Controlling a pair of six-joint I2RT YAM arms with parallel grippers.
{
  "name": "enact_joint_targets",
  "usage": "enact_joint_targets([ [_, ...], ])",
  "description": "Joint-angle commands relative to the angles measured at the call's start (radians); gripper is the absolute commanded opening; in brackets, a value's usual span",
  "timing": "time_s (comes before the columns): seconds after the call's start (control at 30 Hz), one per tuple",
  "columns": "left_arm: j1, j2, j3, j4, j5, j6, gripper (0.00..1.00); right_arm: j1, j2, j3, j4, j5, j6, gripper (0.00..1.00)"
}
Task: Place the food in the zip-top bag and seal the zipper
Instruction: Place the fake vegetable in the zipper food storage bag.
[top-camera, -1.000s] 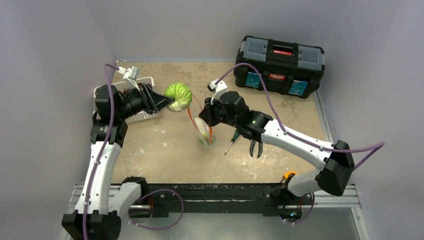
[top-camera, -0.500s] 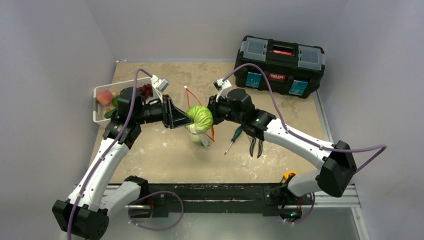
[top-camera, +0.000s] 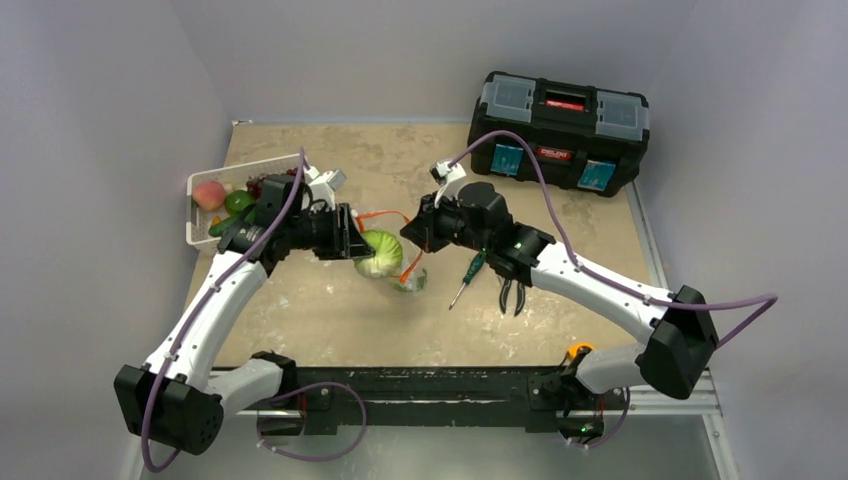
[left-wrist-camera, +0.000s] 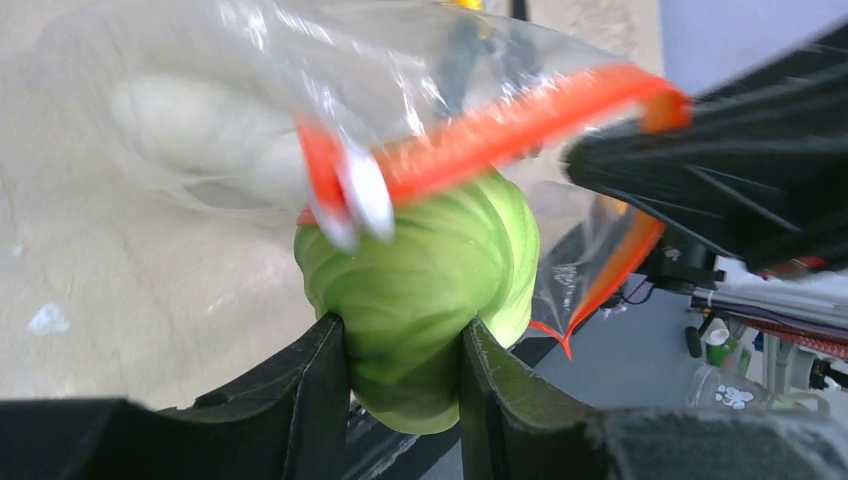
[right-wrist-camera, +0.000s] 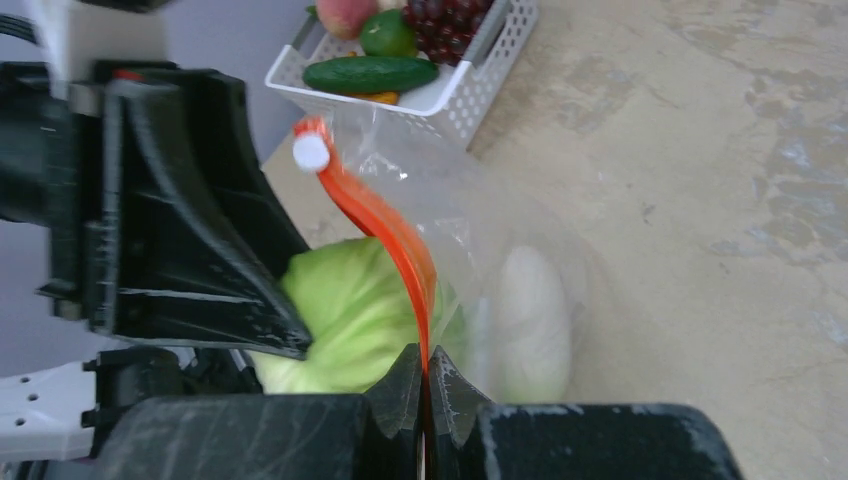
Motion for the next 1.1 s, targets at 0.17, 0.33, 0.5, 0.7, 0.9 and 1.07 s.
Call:
enact_joint_targets([
  [0.17,0.004,0.024,0.096,-0.180,-0.174,-0.031,0.00,0.054,0.007,0.071,0.130,-0.101,-0.017,0.00],
  [0.33,0.004,-0.009,0.084,-0.062,-0.152,-0.171,0.00,0.077,0.028,0.077,0.127,-0.112,-0.013,0.00],
  [0.5,0.008,-0.065,-0.005,0.124,-0.138,-0.372,0.00,0.083,0.038,0.072,0.137,-0.113,-0.001,0.00],
  [0.7,0.018,-0.140,-0.089,0.188,-0.242,-0.595,0.00,0.082,0.043,0.080,0.118,-0.102,-0.005,0.00],
  [0.9,0.023,-0.265,-0.109,0.135,-0.395,-0.779,0.00,0.084,0.040,0.091,0.115,-0.093,-0.008,0.00],
  [1.07,0.020,-0.202,0.038,-0.047,-0.383,-0.774,0.00,0.084,0.047,0.100,0.122,-0.105,0.000,0.00],
])
